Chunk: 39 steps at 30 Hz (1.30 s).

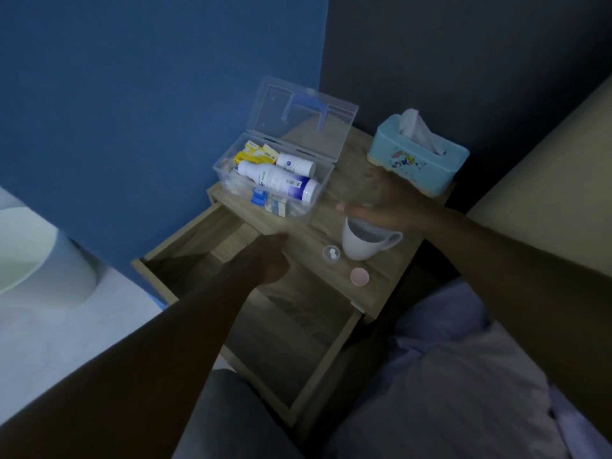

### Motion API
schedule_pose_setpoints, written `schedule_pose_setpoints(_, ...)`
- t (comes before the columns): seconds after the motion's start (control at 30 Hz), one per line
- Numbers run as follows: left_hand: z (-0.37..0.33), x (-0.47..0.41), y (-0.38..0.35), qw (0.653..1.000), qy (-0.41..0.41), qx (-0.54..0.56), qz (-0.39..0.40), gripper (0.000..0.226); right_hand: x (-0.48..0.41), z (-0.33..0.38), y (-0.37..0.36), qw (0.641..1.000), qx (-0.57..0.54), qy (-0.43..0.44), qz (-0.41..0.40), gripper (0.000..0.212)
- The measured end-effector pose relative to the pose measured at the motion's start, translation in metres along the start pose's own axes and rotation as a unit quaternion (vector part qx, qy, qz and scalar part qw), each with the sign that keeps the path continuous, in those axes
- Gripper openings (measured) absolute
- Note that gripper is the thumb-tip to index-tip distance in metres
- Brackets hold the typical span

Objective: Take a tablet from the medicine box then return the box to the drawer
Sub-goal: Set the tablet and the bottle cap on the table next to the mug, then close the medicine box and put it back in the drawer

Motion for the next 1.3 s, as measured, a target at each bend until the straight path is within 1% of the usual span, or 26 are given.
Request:
schedule_pose_setpoints(0.07,0.011,0.003,0.02,0.998,0.013,-0.004,-0.063,0.044,-0.008,0.017,0.012,0.998,-0.056,0.004,-0.035,0.098)
schedule_pose_setpoints(0.1,0.017,0.004,0.03,0.996,0.025,-0.008,-0.085,0.05,-0.015,0.023,0.015,0.996,-0.083,0.002,-0.044,0.092)
schedule_pose_setpoints(0.17,0.028,0.003,0.047,0.994,0.05,-0.02,-0.093,0.07,-0.032,0.031,0.017,0.991,-0.124,-0.017,-0.043,0.077)
schedule_pose_setpoints(0.2,0.032,0.002,0.053,0.994,0.052,-0.028,-0.09,0.078,-0.038,0.035,0.014,0.992,-0.118,-0.016,-0.046,0.064)
schedule_pose_setpoints(0.23,0.035,0.0,0.059,0.994,0.048,-0.032,-0.091,0.084,-0.046,0.038,0.012,0.991,-0.113,-0.009,-0.069,0.049)
schedule_pose_setpoints(0.27,0.037,-0.002,0.064,0.994,0.041,-0.036,-0.094,0.087,-0.052,0.041,0.014,0.984,-0.12,-0.016,-0.128,0.034)
schedule_pose_setpoints(0.3,0.037,-0.004,0.068,0.994,0.033,-0.042,-0.099,0.089,-0.057,0.042,0.016,0.977,-0.14,-0.028,-0.161,0.023)
schedule_pose_setpoints(0.33,0.037,-0.006,0.071,0.993,0.022,-0.052,-0.108,0.09,-0.064,0.043,0.019,0.97,-0.139,-0.024,-0.198,0.021)
schedule_pose_setpoints(0.37,0.036,-0.01,0.075,0.991,0.011,-0.064,-0.12,0.091,-0.077,0.044,0.016,0.966,-0.19,-0.055,-0.165,0.023)
schedule_pose_setpoints(0.43,0.036,-0.017,0.08,0.986,-0.008,-0.086,-0.144,0.093,-0.101,0.047,0.003,0.97,-0.207,-0.103,-0.079,0.026)
schedule_pose_setpoints(0.47,0.038,-0.021,0.082,0.984,-0.009,-0.094,-0.153,0.094,-0.108,0.05,0.001,0.965,-0.226,-0.125,-0.05,0.03)
schedule_pose_setpoints(0.53,0.044,-0.026,0.083,0.981,0.0,-0.107,-0.16,0.094,-0.119,0.055,-0.001,0.949,-0.276,-0.149,-0.027,0.042)
schedule_pose_setpoints(0.6,0.05,-0.029,0.079,0.979,0.0,-0.132,-0.154,0.093,-0.129,0.059,-0.003,0.92,-0.354,-0.169,-0.014,0.059)
schedule_pose_setpoints(0.63,0.053,-0.03,0.077,0.978,-0.002,-0.143,-0.151,0.093,-0.133,0.061,-0.004,0.904,-0.391,-0.172,0.0,0.061)
schedule_pose_setpoints(0.7,0.057,-0.031,0.075,0.977,-0.002,-0.149,-0.154,0.091,-0.139,0.067,-0.006,0.87,-0.468,-0.155,0.026,0.051)
schedule_pose_setpoints(0.73,0.058,-0.031,0.075,0.977,-0.002,-0.149,-0.155,0.091,-0.141,0.069,-0.005,0.859,-0.489,-0.147,0.03,0.047)
schedule_pose_setpoints(0.8,0.059,-0.033,0.076,0.978,-0.001,-0.145,-0.149,0.092,-0.141,0.068,-0.004,0.849,-0.506,-0.151,0.023,0.05)
schedule_pose_setpoints(0.9,0.059,-0.034,0.079,0.979,-0.002,-0.147,-0.14,0.092,-0.138,0.07,0.004,0.854,-0.501,-0.136,0.004,0.067)
schedule_pose_setpoints(0.93,0.059,-0.033,0.08,0.98,-0.003,-0.147,-0.136,0.092,-0.137,0.072,0.007,0.86,-0.494,-0.131,-0.007,0.068)
schedule_pose_setpoints(1.0,0.06,-0.033,0.081,0.982,-0.007,-0.142,-0.127,0.092,-0.126,0.077,0.011,0.884,-0.453,-0.106,-0.049,0.062)
schedule_pose_setpoints(1.07,0.06,-0.033,0.085,0.984,-0.015,-0.131,-0.121,0.09,-0.111,0.079,0.01,0.909,-0.4,-0.052,-0.105,0.056)
schedule_pose_setpoints(1.1,0.06,-0.033,0.088,0.986,-0.018,-0.12,-0.118,0.089,-0.101,0.078,0.007,0.913,-0.386,-0.021,-0.129,0.054)
schedule_pose_setpoints(1.17,0.059,-0.03,0.096,0.989,-0.023,-0.087,-0.115,0.085,-0.081,0.074,-0.005,0.914,-0.379,0.021,-0.143,0.051)
schedule_pose_setpoints(1.23,0.058,-0.026,0.105,0.988,-0.025,-0.043,-0.148,0.08,-0.066,0.071,-0.019,0.919,-0.367,0.04,-0.137,0.048)
schedule_pose_setpoints(1.3,0.061,-0.02,0.114,0.975,0.007,-0.004,-0.22,0.073,-0.055,0.068,-0.033,0.931,-0.337,0.057,-0.128,0.044)
Point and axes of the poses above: each hand's wrist, its own x-axis away from the middle knuckle, its own y-axis out of the back of the hand, z = x × y, the point moved 5 cm from there along -x, towards the middle knuckle, and after that the axes turned 10 degrees about -y, right-handed, at the moved point
